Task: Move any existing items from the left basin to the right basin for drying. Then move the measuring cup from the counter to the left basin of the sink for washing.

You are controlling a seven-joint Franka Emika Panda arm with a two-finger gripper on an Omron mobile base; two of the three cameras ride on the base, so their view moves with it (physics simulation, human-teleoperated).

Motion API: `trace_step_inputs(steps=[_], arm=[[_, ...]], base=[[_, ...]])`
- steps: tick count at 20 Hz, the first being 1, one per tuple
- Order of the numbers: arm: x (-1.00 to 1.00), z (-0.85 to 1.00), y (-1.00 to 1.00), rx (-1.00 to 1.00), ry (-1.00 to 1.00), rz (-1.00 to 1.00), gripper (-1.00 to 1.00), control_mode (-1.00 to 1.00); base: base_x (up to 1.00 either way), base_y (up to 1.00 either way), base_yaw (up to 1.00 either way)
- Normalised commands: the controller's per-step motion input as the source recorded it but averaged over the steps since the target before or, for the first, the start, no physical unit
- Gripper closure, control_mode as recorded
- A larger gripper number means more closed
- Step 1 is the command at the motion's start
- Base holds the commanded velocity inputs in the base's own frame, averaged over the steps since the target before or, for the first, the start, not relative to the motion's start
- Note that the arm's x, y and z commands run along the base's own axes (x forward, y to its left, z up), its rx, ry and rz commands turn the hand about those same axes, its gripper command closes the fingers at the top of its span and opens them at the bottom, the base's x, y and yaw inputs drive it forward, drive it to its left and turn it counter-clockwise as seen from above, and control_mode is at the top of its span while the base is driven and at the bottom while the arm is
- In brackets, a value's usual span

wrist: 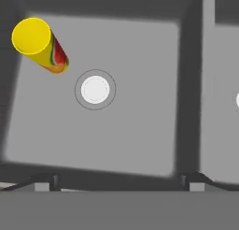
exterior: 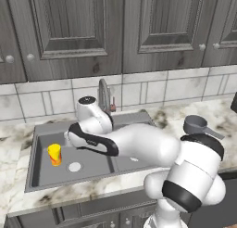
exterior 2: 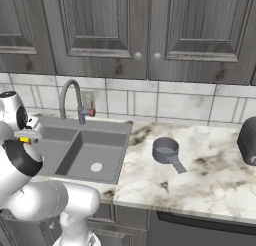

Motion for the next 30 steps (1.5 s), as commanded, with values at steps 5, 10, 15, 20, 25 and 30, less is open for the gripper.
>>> trace_step_inputs(steps=[5, 10, 15, 20, 25, 30], arm=[[0.30, -0.12, 0.39, 0.00, 0.05, 0.00, -1.00, -1.00], [0.24, -0.16, 0.40, 0.00, 0.03, 0.00, -1.00, -1.00], [0.22, -0.19, 0.40, -0.02, 0.01, 0.00, -1.00, -1.00], [0.18, -0.14, 0.33, -0.02, 0.00, 0.00, -1.00, -1.00], [0.19, -0.10, 0.18, -0.03, 0.00, -0.01, -1.00, -1.00], [0.22, -0.12, 0.14, -0.02, 0.00, -0.01, -1.00, -1.00]], base=[[0.00, 0.00, 0.00], [0.00, 0.00, 0.00], [0.00, 0.00, 0.00], [0.00, 0.00, 0.00], [0.00, 0.00, 0.00], [0.00, 0.00, 0.00]])
